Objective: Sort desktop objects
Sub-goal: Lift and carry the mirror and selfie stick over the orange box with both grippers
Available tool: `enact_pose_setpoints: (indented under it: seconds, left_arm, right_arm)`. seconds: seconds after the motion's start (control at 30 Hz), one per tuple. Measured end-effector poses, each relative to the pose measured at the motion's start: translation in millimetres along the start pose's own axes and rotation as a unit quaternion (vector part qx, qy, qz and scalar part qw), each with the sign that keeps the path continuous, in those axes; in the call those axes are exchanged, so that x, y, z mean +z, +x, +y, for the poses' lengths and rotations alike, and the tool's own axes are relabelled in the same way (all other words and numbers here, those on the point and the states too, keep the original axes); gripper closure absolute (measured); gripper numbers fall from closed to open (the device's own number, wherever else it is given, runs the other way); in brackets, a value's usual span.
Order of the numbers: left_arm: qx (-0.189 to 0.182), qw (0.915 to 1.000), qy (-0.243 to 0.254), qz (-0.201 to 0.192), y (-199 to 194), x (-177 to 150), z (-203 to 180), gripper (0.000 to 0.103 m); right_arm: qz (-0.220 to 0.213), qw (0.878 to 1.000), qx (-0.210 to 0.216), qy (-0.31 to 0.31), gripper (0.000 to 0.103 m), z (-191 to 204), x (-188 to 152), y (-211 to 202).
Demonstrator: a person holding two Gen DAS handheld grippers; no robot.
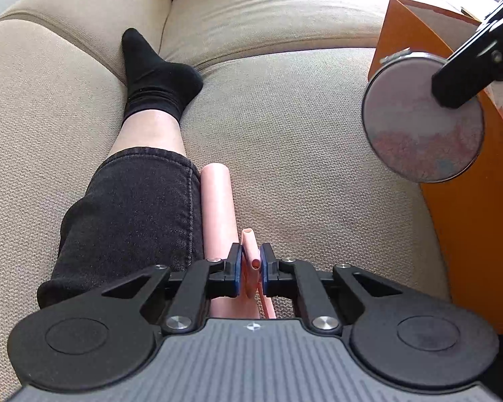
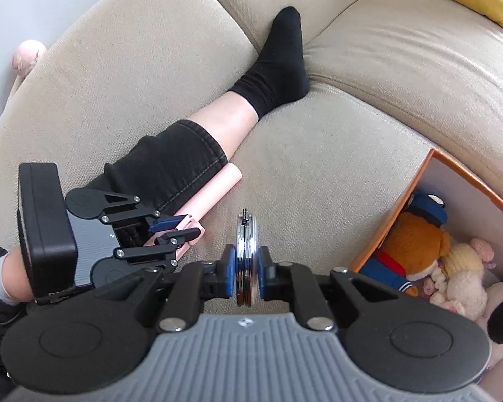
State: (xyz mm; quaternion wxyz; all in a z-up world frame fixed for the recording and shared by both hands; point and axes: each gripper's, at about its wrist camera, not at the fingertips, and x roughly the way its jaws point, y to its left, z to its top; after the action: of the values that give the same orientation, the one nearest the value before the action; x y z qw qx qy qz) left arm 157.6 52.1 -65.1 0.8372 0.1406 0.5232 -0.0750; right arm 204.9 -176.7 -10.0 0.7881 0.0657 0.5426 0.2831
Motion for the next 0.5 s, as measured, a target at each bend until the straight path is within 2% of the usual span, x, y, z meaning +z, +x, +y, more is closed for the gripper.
enact_pose_setpoints:
  seconds: [0.17, 0.33, 0.5]
  left_arm:
    - [-0.031, 0.9982, -0.050, -0.016, -16, -4, 11, 0.096]
    - [-0.038, 0.9960, -0.057, -0.056, -44, -8, 9, 0.096]
    - [-0.063, 0.9923, -0.050, -0.094, -86, -5, -2, 0.096]
  right_arm:
    - [-0.046, 0.999, -0.011, 0.011, 0.089, -7, -11, -45]
    - [-0.082, 0.996, -0.026, 0.022, 0.089, -13, -35, -87]
    - [-0.066, 0.995, -0.052, 0.052, 0.089, -30, -70, -94]
